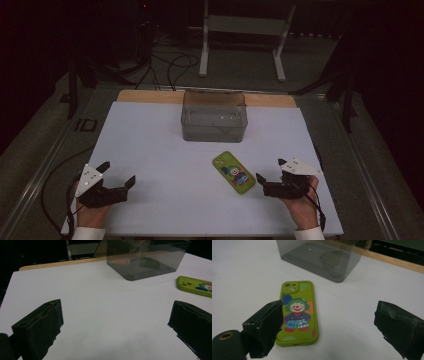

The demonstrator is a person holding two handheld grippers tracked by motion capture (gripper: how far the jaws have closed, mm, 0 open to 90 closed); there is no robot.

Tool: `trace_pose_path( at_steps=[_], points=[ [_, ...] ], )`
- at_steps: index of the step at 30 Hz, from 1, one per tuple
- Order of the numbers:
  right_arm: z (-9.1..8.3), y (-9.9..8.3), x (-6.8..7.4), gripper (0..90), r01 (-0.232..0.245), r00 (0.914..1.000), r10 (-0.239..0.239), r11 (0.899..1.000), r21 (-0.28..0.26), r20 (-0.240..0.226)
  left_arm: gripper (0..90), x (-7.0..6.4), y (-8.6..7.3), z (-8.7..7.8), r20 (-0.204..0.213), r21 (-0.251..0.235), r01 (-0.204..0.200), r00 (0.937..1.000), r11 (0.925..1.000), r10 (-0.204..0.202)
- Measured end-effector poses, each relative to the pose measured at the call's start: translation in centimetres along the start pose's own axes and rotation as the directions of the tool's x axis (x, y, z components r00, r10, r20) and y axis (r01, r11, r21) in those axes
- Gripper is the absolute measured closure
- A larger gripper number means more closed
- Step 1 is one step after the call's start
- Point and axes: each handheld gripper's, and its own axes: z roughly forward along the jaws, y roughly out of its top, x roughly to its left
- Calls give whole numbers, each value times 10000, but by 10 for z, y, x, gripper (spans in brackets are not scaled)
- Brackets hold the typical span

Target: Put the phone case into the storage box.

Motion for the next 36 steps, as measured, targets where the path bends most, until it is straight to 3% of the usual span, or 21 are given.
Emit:
trace_pose_path(
  at_steps=[15, 24, 36],
  points=[
    [19, 15, 10, 77, 336, 9987, -301, 9955, 886, -404, 0, 0, -1, 2, 28, 92, -30, 10000, 10000, 30],
    [34, 25, 16, 77, 788, 9956, -703, 9863, 1453, -628, 0, 0, -1, 2, 35, 87, -47, 10000, 10000, 46],
    [51, 28, 19, 77, 785, 9953, -651, 9754, 2059, -713, 0, -1, -1, 1, 58, 82, -55, 10000, 10000, 54]
  ],
)
